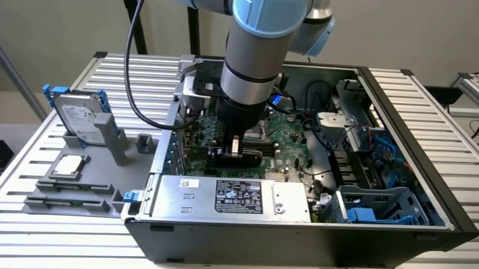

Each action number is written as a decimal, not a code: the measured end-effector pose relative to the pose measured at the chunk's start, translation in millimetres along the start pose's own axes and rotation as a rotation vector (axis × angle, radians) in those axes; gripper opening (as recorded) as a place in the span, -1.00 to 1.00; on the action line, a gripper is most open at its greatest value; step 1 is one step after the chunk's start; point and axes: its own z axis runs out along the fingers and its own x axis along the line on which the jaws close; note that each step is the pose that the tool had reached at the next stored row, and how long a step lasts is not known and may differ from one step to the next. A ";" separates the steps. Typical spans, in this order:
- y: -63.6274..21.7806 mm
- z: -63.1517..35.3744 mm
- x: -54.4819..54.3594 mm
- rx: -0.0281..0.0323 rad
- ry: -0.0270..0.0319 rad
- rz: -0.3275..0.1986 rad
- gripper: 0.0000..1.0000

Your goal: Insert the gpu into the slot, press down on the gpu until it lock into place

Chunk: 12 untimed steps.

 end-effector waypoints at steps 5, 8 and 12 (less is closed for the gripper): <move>0.0 0.8 0.1 -0.0006 0.0006 -0.001 -0.45; 1.1 -7.9 -0.7 -0.0004 0.0001 -0.001 -0.33; 3.2 -25.6 -2.1 -0.0004 0.0004 -0.001 -0.33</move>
